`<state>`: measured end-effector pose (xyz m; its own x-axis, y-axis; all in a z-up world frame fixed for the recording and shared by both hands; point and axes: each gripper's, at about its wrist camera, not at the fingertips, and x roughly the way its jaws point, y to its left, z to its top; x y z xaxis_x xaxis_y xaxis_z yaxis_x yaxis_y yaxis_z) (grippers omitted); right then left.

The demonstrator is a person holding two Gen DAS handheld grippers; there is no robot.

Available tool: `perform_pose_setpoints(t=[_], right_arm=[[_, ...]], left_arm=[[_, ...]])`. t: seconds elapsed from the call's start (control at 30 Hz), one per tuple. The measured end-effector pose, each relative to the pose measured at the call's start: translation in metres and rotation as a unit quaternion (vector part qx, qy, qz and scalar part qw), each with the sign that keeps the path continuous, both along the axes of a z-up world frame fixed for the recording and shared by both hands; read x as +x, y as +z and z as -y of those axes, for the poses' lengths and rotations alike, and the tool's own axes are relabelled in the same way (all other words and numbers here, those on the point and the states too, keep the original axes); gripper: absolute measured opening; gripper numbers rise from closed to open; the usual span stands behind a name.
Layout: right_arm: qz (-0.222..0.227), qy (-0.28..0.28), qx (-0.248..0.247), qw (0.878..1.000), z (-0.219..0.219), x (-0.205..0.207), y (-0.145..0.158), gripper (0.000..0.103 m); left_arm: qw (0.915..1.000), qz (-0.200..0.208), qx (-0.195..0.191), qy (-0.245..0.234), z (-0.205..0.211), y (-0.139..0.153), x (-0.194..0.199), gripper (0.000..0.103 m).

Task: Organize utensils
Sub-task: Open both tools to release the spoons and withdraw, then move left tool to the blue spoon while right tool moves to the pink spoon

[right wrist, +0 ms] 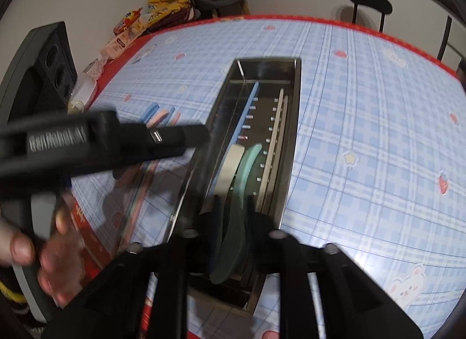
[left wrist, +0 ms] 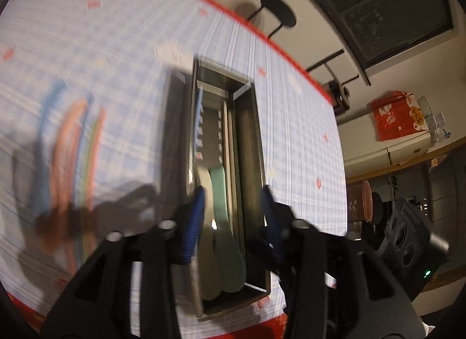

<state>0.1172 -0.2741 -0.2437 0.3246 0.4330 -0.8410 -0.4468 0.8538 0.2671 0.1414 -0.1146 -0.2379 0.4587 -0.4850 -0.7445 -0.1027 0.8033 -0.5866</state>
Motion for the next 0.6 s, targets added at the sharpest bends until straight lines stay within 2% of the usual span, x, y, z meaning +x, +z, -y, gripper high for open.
perform_pose_setpoints(t=[0.1,0.13,0.17,0.2,0.23,0.27,0.43,0.6], right_arm=[[0.019,-0.009,0.002,1.0,0.003,-0.008,0.013,0.063],[0.024,-0.012,0.003,1.0,0.004,-0.011,0.017,0.067],[0.028,-0.015,0.004,0.999,0.004,-0.014,0.02,0.075],[0.03,-0.018,0.004,0.999,0.004,-0.015,0.022,0.081],[0.033,-0.021,0.004,0.999,0.004,-0.017,0.024,0.084],[0.035,-0.023,0.006,0.999,0.003,-0.021,0.025,0.088],[0.044,-0.033,-0.005,0.998,-0.008,-0.035,0.026,0.097],[0.044,-0.061,0.003,0.997,-0.024,-0.049,0.022,0.097]], left_arm=[[0.9992,0.028,0.03,0.005,-0.014,0.019,-0.006,0.061],[0.9986,0.034,0.041,0.004,-0.018,0.025,-0.009,0.064],[0.998,0.037,0.051,0.004,-0.021,0.028,-0.011,0.07],[0.9972,0.04,0.063,0.006,-0.026,0.031,-0.014,0.085],[0.9961,0.045,0.075,0.01,-0.031,0.035,-0.018,0.091],[0.9951,0.05,0.084,0.013,-0.035,0.039,-0.022,0.091],[0.9889,0.042,0.142,0.014,-0.059,0.041,-0.042,0.096],[0.9813,0.031,0.19,0.003,-0.085,0.031,-0.068,0.097]])
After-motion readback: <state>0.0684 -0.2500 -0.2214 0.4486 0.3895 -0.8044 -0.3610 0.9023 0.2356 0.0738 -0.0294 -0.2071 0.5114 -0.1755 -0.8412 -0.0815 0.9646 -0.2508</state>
